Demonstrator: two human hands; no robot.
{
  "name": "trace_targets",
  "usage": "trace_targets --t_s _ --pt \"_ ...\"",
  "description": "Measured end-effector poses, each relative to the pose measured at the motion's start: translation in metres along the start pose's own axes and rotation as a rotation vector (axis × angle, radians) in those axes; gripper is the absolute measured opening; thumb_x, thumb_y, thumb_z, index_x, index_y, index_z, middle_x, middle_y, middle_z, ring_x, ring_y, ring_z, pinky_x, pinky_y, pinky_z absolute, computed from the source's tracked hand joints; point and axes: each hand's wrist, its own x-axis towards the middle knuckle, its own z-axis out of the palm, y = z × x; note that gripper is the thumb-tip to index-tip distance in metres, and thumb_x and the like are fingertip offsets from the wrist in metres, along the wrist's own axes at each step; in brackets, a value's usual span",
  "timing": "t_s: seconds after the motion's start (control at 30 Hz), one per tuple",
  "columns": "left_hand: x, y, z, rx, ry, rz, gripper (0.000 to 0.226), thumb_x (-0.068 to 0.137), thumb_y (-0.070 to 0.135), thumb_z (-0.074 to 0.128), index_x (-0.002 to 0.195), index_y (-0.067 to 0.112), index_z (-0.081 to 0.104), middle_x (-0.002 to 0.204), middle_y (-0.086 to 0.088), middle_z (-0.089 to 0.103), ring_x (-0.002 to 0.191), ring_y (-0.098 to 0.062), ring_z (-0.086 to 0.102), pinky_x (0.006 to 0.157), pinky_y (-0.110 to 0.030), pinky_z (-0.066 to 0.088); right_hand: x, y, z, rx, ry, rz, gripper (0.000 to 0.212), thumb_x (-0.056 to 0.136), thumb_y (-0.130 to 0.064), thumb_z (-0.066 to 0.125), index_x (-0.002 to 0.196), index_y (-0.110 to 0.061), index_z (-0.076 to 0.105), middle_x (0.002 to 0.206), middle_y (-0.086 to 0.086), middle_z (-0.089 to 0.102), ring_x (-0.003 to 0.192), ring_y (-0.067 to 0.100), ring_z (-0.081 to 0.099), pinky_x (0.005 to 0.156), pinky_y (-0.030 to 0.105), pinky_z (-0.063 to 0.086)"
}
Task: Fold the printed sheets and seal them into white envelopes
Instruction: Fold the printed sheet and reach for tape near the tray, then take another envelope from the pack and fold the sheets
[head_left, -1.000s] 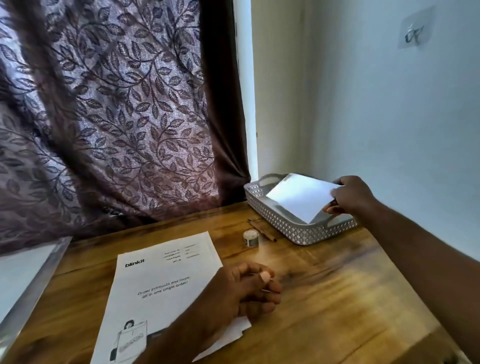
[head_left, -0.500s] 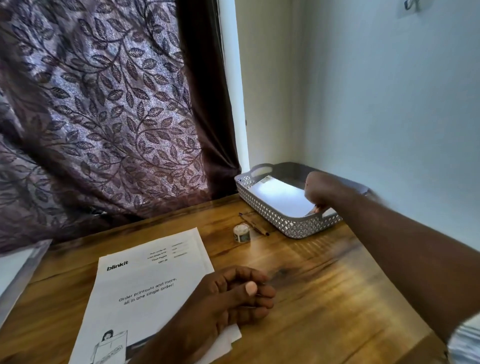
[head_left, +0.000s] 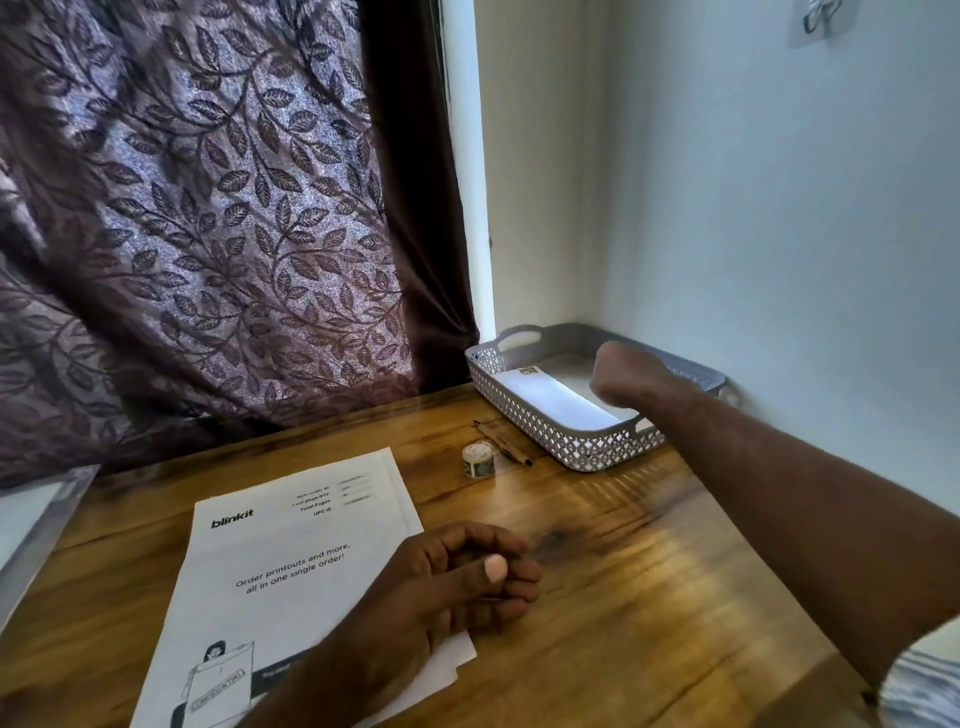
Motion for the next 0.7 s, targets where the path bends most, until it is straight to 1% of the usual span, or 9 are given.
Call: trace_targets --t_s 0.13,0.2,0.27,0.33,0.4,0.43,0.53,0.63,0.7 --pt "-0.003 0.001 0.0 0.041 -0.002 0.089 0.03 0.083 0.017 0.071 0.111 0.004 0.073 0.117 -0.028 0.068 0.109 -0.039 0.067 0.09 -0.04 0.058 -0.02 -0.019 -0.007 0.23 0.197 -0.163 0.019 0.09 -0.01 0.059 0.098 -0.007 0.075 0.101 0.011 0.075 0.088 0.025 0.065 0.073 0.027 0.048" --pt "-0.004 0.002 -0.001 0.064 0.003 0.138 0.031 0.084 0.02 0.07 0.112 0.005 0.072 0.117 -0.026 0.069 0.109 -0.038 0.067 0.09 -0.039 0.058 -0.044 -0.04 -0.002 0.342 0.312 -0.251 0.016 0.092 -0.01 0.061 0.098 -0.008 0.075 0.101 0.008 0.076 0.084 0.017 0.063 0.066 0.019 0.042" --pt "-0.009 0.006 -0.003 0.073 0.05 0.217 0.03 0.084 0.022 0.07 0.11 0.006 0.073 0.114 -0.026 0.07 0.106 -0.037 0.069 0.087 -0.039 0.058 -0.073 -0.064 0.013 0.461 0.345 -0.325 0.014 0.094 -0.011 0.062 0.098 -0.012 0.075 0.097 0.001 0.074 0.084 0.011 0.062 0.065 0.014 0.037" --pt "-0.015 0.011 -0.009 0.073 0.131 0.309 0.025 0.085 0.02 0.068 0.105 0.007 0.075 0.108 -0.027 0.071 0.098 -0.035 0.071 0.082 -0.038 0.059 -0.103 -0.084 0.035 0.57 0.269 -0.333 0.011 0.094 -0.013 0.062 0.098 -0.014 0.072 0.093 -0.004 0.07 0.084 0.012 0.062 0.071 0.018 0.045" --pt "-0.026 0.018 -0.021 0.102 0.237 0.401 0.024 0.087 0.02 0.067 0.103 0.003 0.074 0.102 -0.026 0.072 0.09 -0.034 0.071 0.076 -0.036 0.06 -0.124 -0.102 0.06 0.567 0.167 -0.351 0.009 0.093 -0.017 0.063 0.099 -0.015 0.069 0.094 -0.001 0.071 0.086 0.017 0.064 0.078 0.033 0.053" --pt "-0.03 0.021 -0.029 0.131 0.293 0.433 0.025 0.088 0.02 0.068 0.103 0.001 0.073 0.099 -0.026 0.073 0.088 -0.034 0.071 0.075 -0.036 0.06 -0.133 -0.109 0.07 0.534 0.101 -0.358 0.01 0.093 -0.018 0.063 0.101 -0.017 0.068 0.097 0.0 0.071 0.09 0.018 0.065 0.08 0.035 0.054" --pt "-0.049 0.032 -0.063 0.242 0.51 0.446 0.018 0.092 0.008 0.061 0.103 -0.002 0.07 0.094 -0.022 0.074 0.087 -0.035 0.07 0.075 -0.034 0.061 -0.144 -0.127 0.088 0.462 -0.1 -0.388 0.027 0.095 -0.021 0.064 0.121 -0.018 0.064 0.115 0.0 0.069 0.105 0.017 0.064 0.085 0.028 0.052" --pt "-0.07 0.036 -0.118 0.57 0.722 0.401 0.013 0.094 0.005 0.064 0.102 0.01 0.072 0.094 -0.009 0.076 0.091 -0.03 0.072 0.083 -0.038 0.061 -0.14 -0.138 0.095 0.351 -0.191 -0.389 0.041 0.096 -0.033 0.065 0.133 -0.017 0.056 0.124 0.001 0.066 0.11 0.019 0.062 0.081 0.025 0.043" --pt "-0.078 0.034 -0.158 0.859 0.851 0.235 0.012 0.094 0.027 0.067 0.105 0.022 0.067 0.095 0.005 0.073 0.093 -0.023 0.07 0.085 -0.044 0.059 -0.131 -0.14 0.101 0.308 -0.216 -0.396 0.04 0.097 -0.038 0.061 0.13 -0.016 0.057 0.125 0.003 0.066 0.111 0.022 0.062 0.08 0.027 0.042"
